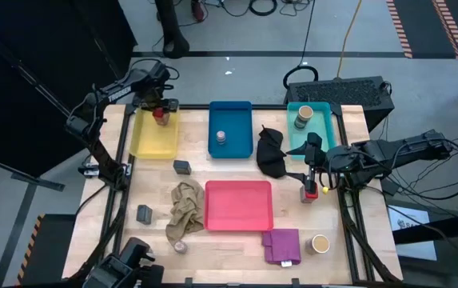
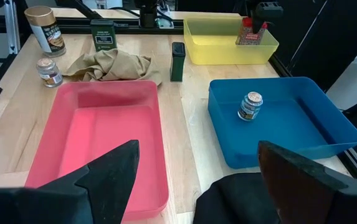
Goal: Sort spices by type
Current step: Put the left red seasoning can into the yellow bin
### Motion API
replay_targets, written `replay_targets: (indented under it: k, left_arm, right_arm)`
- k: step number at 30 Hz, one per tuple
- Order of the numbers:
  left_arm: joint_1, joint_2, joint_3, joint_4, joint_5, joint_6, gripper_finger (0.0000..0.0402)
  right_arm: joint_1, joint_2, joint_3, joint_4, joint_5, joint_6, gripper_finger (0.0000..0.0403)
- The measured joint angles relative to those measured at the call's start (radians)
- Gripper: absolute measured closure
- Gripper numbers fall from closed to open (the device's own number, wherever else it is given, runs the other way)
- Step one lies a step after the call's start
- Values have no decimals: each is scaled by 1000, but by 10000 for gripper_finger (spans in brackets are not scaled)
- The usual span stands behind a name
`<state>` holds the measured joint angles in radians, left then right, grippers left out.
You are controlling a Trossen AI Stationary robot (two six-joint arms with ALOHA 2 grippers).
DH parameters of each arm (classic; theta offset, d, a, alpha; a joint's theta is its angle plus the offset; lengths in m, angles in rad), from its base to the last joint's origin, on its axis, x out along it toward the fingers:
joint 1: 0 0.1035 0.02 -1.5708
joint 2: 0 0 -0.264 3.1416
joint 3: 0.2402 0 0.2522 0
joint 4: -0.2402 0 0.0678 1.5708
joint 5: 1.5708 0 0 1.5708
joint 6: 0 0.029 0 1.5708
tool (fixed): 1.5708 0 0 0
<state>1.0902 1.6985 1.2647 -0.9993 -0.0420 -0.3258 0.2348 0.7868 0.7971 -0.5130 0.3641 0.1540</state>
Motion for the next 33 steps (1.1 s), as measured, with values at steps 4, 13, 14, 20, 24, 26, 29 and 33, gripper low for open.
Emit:
replay_targets:
  k: [4, 13, 14, 20, 24, 26, 29, 33]
  left_arm:
    - [4, 0, -23, 23, -4, 0, 173]
    - [4, 0, -36, 44, -20, 3, 160]
    - [4, 0, -36, 46, -20, 10, 159]
    - [4, 0, -36, 50, -20, 21, 156]
    - [4, 0, -36, 49, -19, 20, 155]
    - [4, 0, -36, 48, -19, 20, 155]
    - [4, 0, -36, 48, -19, 20, 154]
    - [3, 0, -36, 48, -19, 20, 154]
  right_arm:
    - [0, 0, 0, -3, 0, 1, 93]
    - [0, 0, 0, -3, 0, 3, 93]
    - [0, 0, 0, -4, 0, 3, 93]
    - [0, 0, 0, -16, 0, 18, 93]
    - [0, 0, 0, -16, 0, 18, 93]
    - [0, 0, 0, -17, 0, 18, 93]
    - [0, 0, 0, -16, 0, 18, 93]
    - [0, 0, 0, -17, 0, 18, 93]
